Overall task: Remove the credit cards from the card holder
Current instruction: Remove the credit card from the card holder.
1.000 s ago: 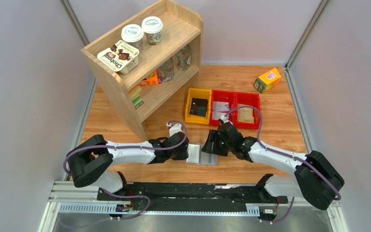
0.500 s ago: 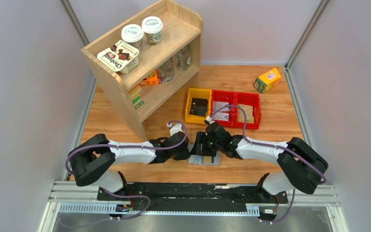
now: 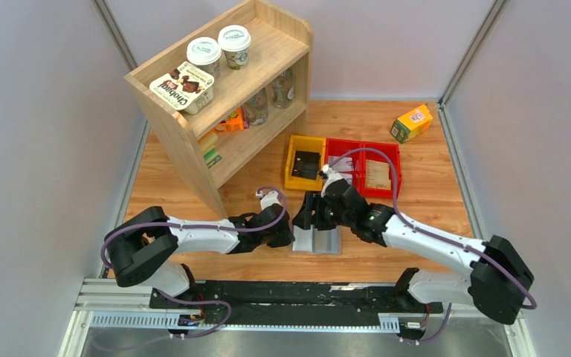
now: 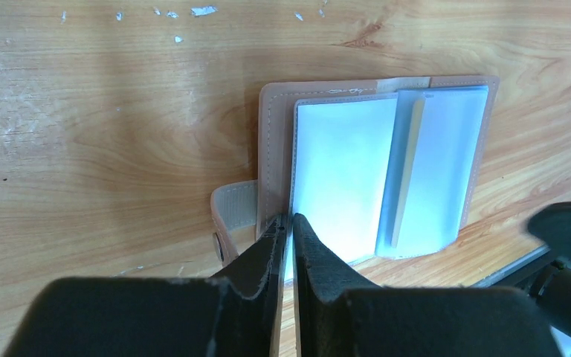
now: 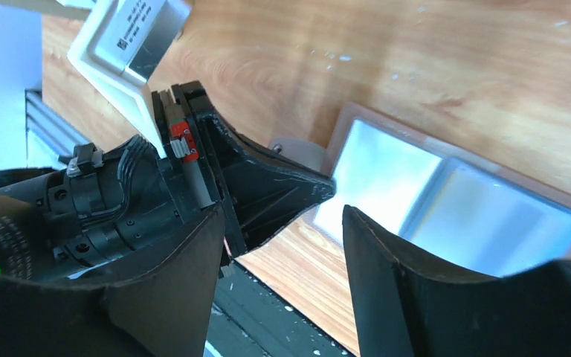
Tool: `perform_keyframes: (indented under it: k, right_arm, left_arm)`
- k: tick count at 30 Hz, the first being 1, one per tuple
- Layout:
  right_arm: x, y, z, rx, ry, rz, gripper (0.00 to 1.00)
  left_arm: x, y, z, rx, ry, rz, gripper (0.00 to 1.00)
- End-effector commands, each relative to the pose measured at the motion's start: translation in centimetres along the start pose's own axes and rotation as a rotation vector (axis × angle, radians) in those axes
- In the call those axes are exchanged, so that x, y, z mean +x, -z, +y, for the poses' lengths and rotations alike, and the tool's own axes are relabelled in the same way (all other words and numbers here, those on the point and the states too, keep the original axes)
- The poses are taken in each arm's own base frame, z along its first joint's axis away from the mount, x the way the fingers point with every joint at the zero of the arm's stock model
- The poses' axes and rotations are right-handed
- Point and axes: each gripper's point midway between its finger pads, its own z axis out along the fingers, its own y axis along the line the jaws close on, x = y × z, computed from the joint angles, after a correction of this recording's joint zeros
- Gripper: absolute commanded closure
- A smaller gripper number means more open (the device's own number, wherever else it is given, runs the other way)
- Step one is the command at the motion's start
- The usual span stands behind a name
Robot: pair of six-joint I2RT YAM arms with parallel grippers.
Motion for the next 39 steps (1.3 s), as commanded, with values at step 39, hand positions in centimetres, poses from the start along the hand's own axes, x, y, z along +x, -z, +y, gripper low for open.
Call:
perform_keyframes:
  k: [39]
  right_arm:
    - [2.0,-1.4,-6.6,0.214,-0.042,0.041,0.37]
  left_arm:
    - [2.0,-0.4,1.4,-0.034,-0.001,0.068,0.87]
